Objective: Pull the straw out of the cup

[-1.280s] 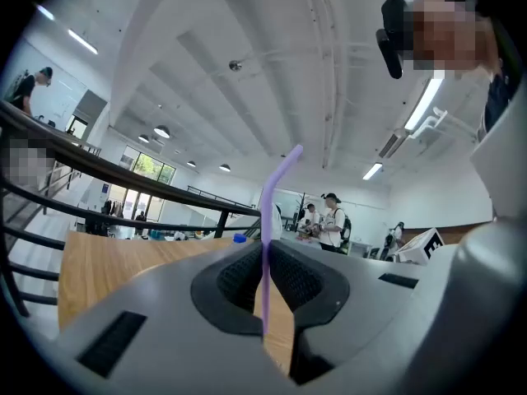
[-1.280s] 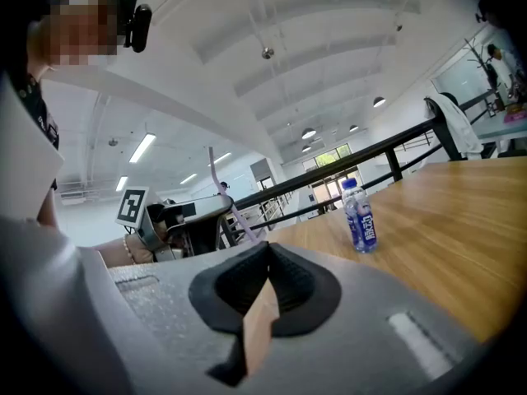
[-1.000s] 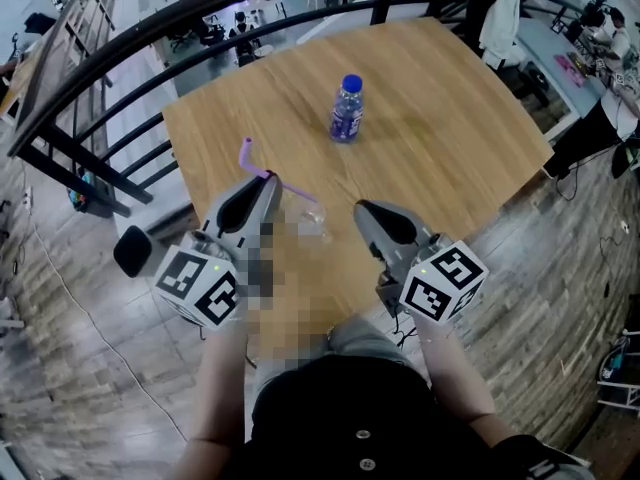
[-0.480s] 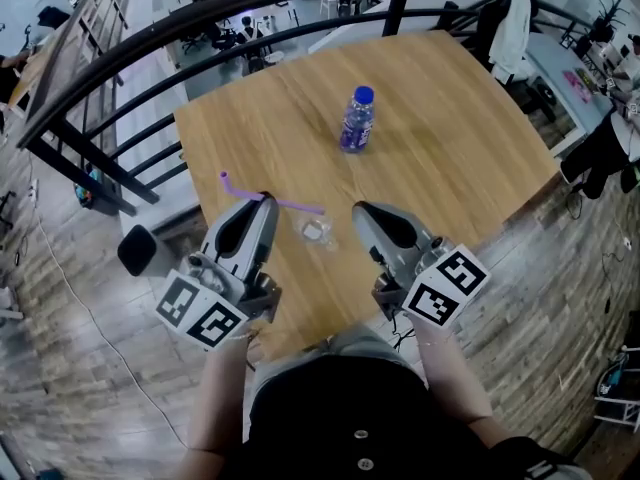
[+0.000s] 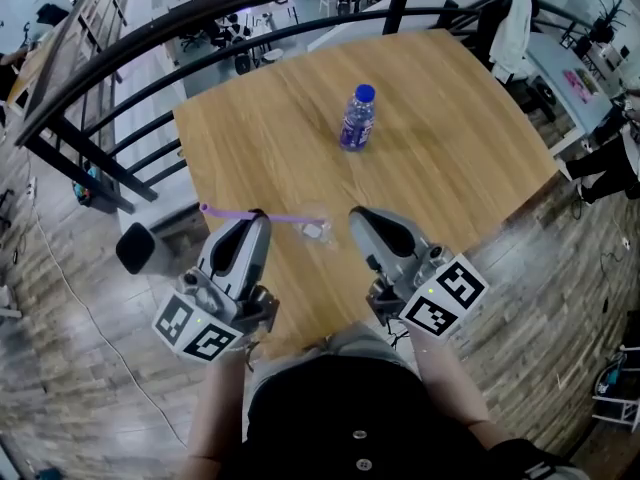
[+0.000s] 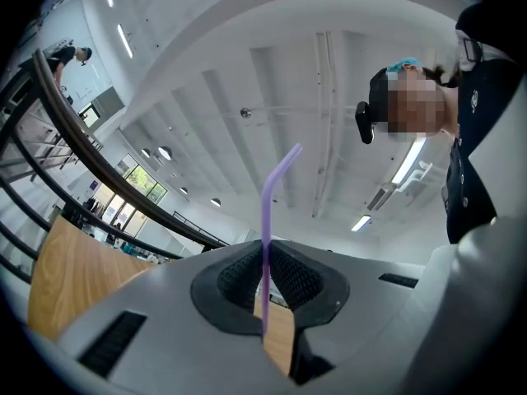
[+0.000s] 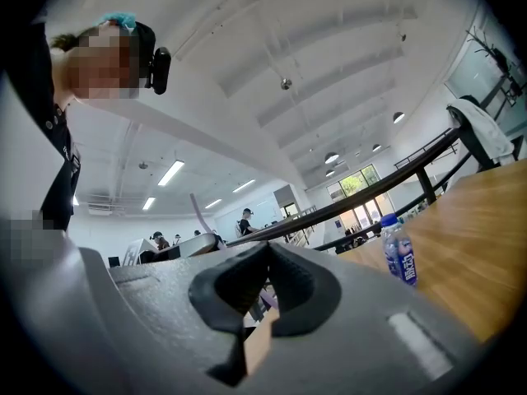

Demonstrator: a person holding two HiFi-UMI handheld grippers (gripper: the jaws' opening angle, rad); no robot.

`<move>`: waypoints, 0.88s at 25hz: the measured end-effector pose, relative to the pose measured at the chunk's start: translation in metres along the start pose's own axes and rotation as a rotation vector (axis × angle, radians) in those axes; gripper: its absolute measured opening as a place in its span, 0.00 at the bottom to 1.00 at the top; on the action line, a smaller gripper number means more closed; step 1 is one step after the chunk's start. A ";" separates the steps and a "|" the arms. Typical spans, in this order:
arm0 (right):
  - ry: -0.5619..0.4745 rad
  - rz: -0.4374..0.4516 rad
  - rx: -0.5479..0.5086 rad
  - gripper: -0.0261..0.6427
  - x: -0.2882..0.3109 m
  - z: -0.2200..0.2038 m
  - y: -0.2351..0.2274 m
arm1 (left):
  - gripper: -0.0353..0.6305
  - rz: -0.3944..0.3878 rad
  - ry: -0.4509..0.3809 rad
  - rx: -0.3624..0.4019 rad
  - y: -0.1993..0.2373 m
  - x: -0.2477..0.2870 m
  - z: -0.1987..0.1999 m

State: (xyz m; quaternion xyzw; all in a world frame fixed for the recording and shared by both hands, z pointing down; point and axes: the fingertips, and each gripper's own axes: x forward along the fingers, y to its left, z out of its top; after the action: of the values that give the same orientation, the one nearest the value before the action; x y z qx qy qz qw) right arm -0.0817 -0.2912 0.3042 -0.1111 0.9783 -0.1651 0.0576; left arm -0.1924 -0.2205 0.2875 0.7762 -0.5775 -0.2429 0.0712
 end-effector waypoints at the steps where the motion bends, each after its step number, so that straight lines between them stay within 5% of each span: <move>1: 0.007 -0.003 0.003 0.04 0.000 -0.002 -0.001 | 0.12 0.003 0.000 -0.001 0.001 -0.001 -0.001; 22: 0.101 -0.028 0.036 0.03 -0.003 -0.032 -0.001 | 0.12 0.024 0.025 -0.026 0.002 -0.009 -0.015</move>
State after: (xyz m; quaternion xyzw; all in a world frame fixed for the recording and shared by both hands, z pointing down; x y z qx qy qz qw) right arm -0.0836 -0.2819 0.3346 -0.1153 0.9752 -0.1887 0.0080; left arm -0.1895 -0.2152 0.3042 0.7710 -0.5828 -0.2398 0.0913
